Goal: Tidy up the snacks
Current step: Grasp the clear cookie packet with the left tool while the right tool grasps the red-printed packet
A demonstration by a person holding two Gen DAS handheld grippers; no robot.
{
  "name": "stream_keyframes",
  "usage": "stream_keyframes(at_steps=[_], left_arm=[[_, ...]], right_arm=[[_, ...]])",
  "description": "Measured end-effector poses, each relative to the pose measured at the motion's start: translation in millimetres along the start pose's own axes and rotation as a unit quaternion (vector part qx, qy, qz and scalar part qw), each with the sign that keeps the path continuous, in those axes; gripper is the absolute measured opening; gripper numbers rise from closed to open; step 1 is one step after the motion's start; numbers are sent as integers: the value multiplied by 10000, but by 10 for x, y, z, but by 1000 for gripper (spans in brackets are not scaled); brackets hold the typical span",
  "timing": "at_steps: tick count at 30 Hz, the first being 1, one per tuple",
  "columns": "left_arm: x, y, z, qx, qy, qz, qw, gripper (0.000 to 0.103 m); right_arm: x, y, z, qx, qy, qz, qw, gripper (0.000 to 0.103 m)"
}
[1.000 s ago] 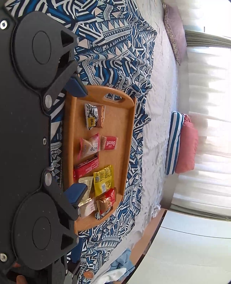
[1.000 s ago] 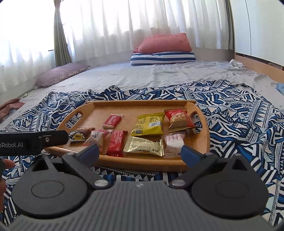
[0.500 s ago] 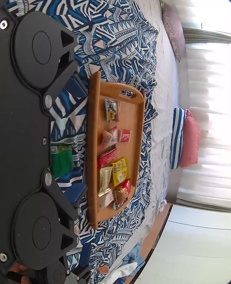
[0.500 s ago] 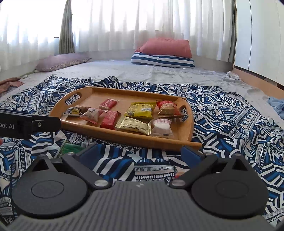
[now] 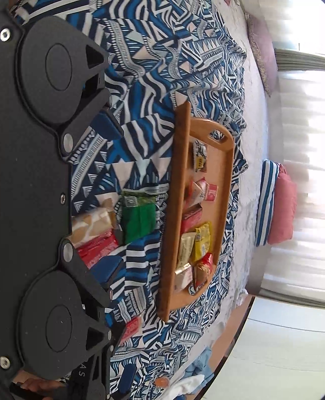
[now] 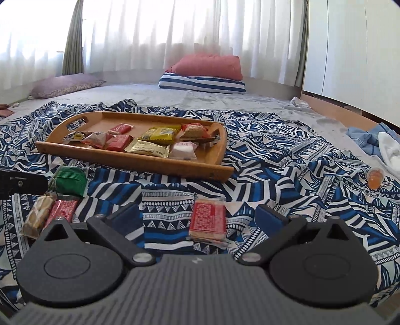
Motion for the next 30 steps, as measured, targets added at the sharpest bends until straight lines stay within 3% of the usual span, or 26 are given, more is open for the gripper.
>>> stream_keyframes(at_steps=[5,16,30], left_arm=[[-113,-7,32,183,69,-276,9994,88],[-223,-183,12,94,123,-536,9984,67],[-304,-116,-63,128,28,-327,9994,68]], right_arm=[[-79,-77,-35,-101,61,-78,9999,103],[-181,-21,-119,-253,123,-73,9996,103],[-208,15,-310,-284,358,-482,9978,103]])
Point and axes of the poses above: each gripper's, at about its wrist camera, not at the fingertips, and z roughly against the way its jaws point, y to its left, x to its top, the point moved 10 cm from there along -z, roughly the way its jaws point, and after that the axes turned 11 degrees about -x, right-handed, at the moved point
